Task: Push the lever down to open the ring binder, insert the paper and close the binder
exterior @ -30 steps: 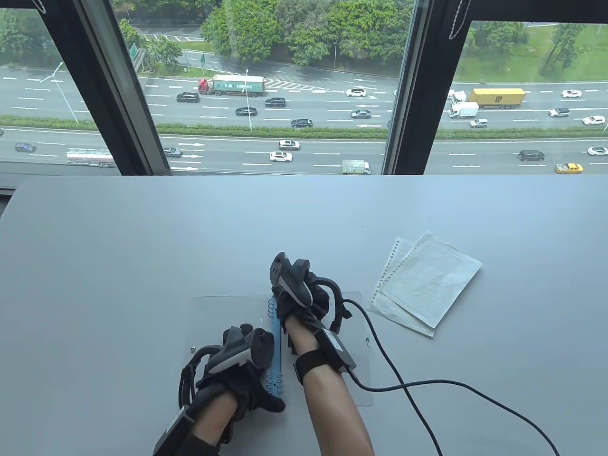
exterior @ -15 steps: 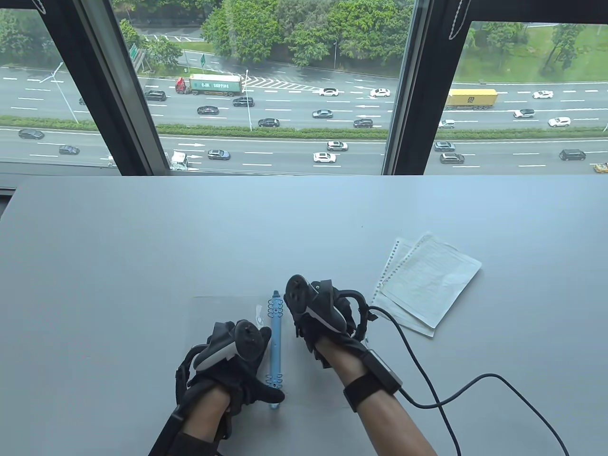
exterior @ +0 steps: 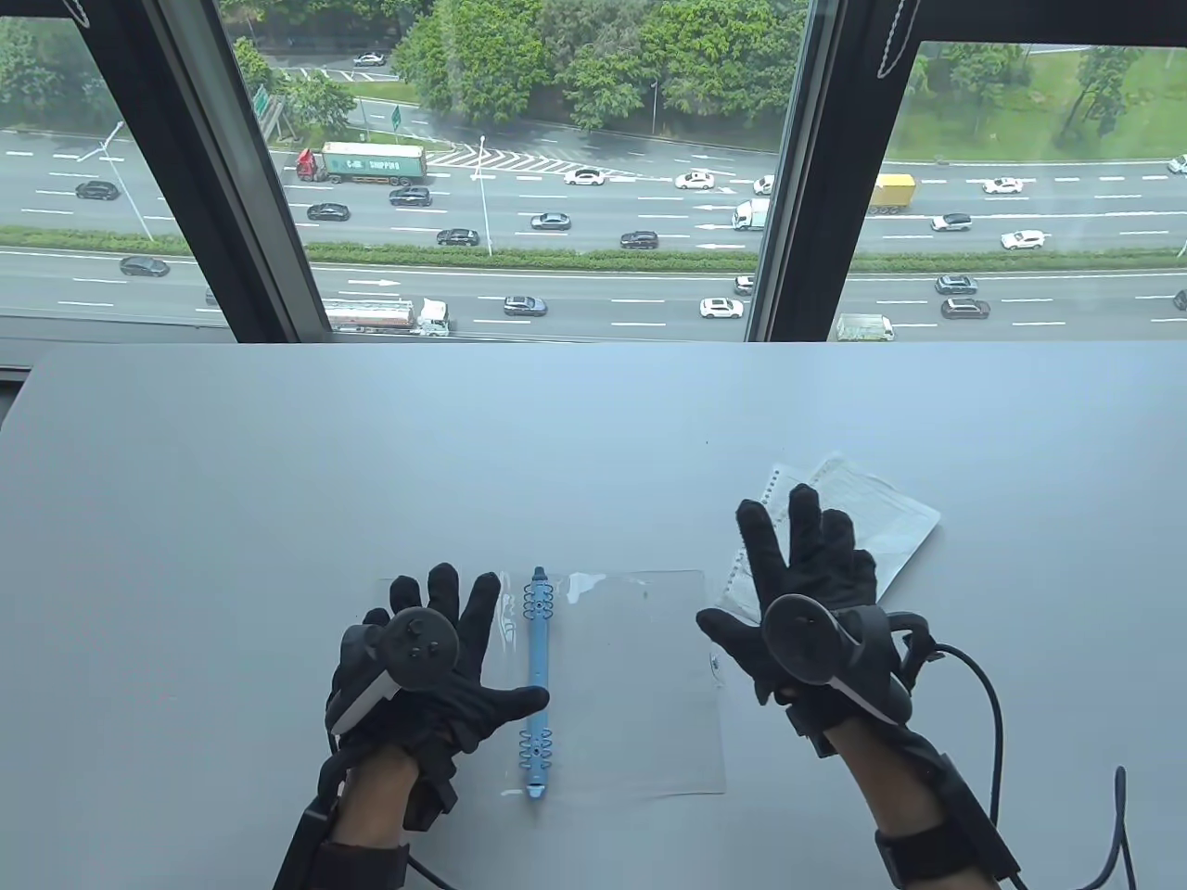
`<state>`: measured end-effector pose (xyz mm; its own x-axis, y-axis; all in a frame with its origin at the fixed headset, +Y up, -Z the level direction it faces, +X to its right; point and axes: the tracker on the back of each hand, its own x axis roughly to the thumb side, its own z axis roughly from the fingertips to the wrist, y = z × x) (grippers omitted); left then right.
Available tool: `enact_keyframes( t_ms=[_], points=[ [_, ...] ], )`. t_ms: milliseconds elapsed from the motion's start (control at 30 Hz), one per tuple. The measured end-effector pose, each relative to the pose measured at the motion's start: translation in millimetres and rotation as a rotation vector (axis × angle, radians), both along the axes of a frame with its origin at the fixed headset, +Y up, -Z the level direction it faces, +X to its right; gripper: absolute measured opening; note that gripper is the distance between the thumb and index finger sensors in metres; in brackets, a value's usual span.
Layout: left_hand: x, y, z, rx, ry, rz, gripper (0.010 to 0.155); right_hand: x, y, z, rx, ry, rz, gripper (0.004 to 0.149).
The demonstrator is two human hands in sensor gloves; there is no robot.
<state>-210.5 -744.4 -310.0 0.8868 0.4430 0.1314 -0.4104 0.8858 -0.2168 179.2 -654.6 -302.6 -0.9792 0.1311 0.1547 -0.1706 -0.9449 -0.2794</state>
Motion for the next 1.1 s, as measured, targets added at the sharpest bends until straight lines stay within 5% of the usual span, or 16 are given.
enact_keyframes(
  t_ms=[167,400,467,500,600,700,767,1100],
  points=[
    [-9.6,5.4,-1.0,0.166,0.095,-0.026,0.119,39.3,-11.3,4.8,-0.057,-0.088,-0.058,0.109],
    [-19.2,30.3,-8.2,0.258,0.202,-0.099,0.129,62.4,-21.9,3.3,-0.132,-0.108,-0.127,0.119],
    [-22.4,36.0,-11.6,0.208,0.232,-0.123,0.125,67.0,-26.7,1.1,-0.179,-0.117,-0.124,0.121],
    [-23.1,34.7,-11.6,0.172,0.229,-0.136,0.124,69.4,-29.8,0.3,-0.198,-0.117,-0.130,0.121],
    [-20.3,19.3,-8.4,0.312,0.223,-0.128,0.121,73.8,-36.7,-1.9,-0.190,-0.124,-0.156,0.122],
    [-12.5,11.4,-11.6,0.175,0.157,-0.152,0.119,78.5,-44.4,-4.3,-0.202,-0.148,-0.170,0.120],
    [-9.5,12.9,-11.5,0.242,0.131,-0.172,0.118,81.8,-49.5,-5.6,-0.222,-0.158,-0.204,0.118],
    [-14.7,7.7,-9.1,0.188,0.149,-0.065,0.111,94.5,-66.4,-12.8,-0.336,-0.198,-0.249,0.103]
  ],
)
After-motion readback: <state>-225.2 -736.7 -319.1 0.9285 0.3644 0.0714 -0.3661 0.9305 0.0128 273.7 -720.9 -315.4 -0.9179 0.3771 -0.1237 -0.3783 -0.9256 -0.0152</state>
